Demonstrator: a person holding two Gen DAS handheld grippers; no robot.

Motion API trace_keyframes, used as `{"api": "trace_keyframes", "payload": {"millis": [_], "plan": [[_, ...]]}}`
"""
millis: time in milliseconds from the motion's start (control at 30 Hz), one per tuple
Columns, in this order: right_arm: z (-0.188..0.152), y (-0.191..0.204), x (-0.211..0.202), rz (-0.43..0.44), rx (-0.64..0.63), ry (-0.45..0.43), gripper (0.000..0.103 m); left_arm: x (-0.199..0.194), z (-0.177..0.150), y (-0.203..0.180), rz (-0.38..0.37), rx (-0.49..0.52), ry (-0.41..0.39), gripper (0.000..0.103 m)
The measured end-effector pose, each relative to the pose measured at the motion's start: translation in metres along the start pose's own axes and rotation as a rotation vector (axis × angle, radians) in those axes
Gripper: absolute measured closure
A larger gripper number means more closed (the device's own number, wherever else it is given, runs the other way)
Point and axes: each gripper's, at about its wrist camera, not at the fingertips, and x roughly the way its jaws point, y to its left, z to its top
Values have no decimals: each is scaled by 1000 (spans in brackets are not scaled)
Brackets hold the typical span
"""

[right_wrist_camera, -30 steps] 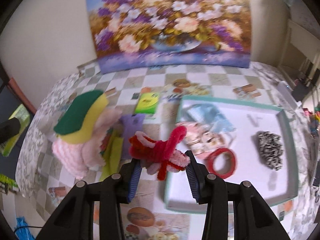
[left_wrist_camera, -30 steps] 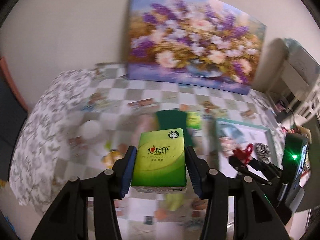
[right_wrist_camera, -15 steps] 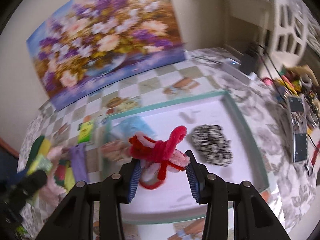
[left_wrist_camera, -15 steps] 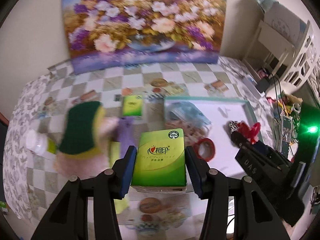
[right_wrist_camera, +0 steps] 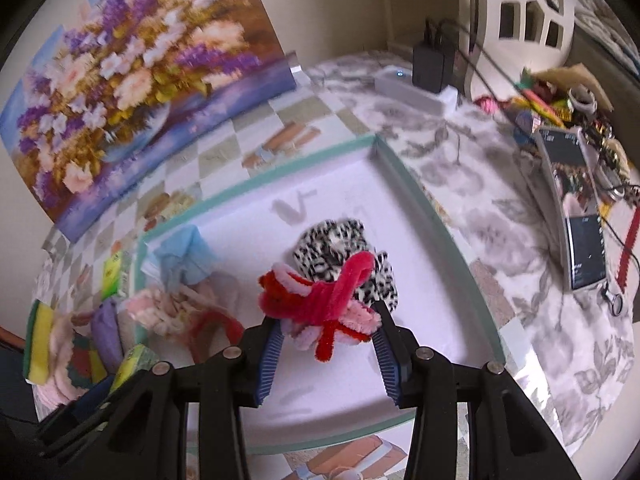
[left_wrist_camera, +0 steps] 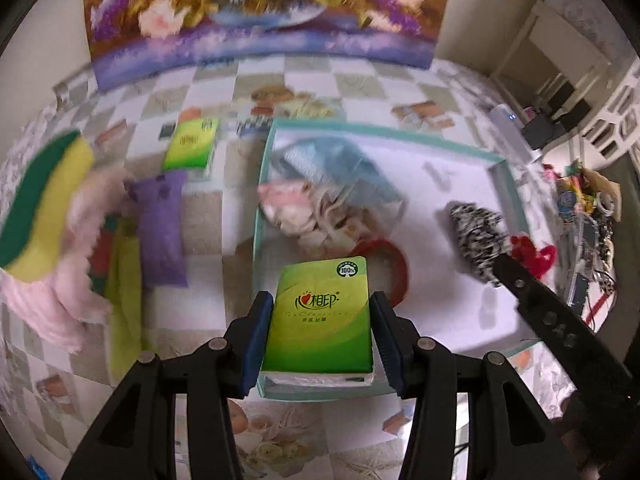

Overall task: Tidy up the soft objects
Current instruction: 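Carry the tissue pack and red flower into the white tray and release both, then withdraw both open tools from the tray toward the pile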

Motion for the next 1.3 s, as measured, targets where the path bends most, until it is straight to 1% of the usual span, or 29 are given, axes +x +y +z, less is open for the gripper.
{"api": "trace_keyframes", "payload": {"millis": [100, 167, 333, 533, 633, 700, 800, 867, 933, 967, 1067, 1100, 1167, 1233, 1267, 1300], "plan": [[-3, 3, 9, -6, -17, 35, 57, 20, -2, 3, 10, -14, 47, 52], [-6, 5, 14, -1, -27, 58, 57, 25, -4, 3, -1, -21, 61, 52], [-8, 6, 20, -8, -35, 87, 55, 22, -4, -5, -20, 16, 47, 52], [-8, 10, 18, -16, -54, 81, 55, 20, -1, -13, -32, 50, 36, 51], [-7, 12, 17, -16, -59, 80, 55, 21, 1, -13, -29, 48, 44, 48], [-7, 13, 16, -21, -64, 79, 55, 19, 2, -10, -18, 38, 41, 42], [-6, 15, 14, -32, -71, 69, 51, 16, 4, -6, 0, 24, 29, 39], [-5, 16, 13, -32, -75, 65, 43, 14, 4, -2, 10, 14, 26, 38], [-5, 17, 12, -31, -77, 64, 42, 14, 5, 2, 25, 2, 24, 38], [-5, 17, 13, -33, -79, 66, 42, 14, 5, 4, 31, -4, 23, 36], [-5, 18, 14, -42, -88, 70, 42, 14, 7, 9, 38, -28, 24, 25], [-5, 19, 14, -42, -89, 72, 41, 13, 7, 11, 38, -36, 23, 25], [-5, 19, 15, -46, -94, 78, 33, 13, 8, 13, 41, -42, 22, 25], [-5, 20, 16, -50, -99, 82, 32, 13, 8, 15, 50, -46, 19, 24], [-5, 20, 17, -50, -103, 85, 29, 13, 8, 15, 54, -47, 17, 22], [-6, 20, 18, -51, -106, 87, 26, 14, 8, 16, 57, -49, 14, 17]]}}
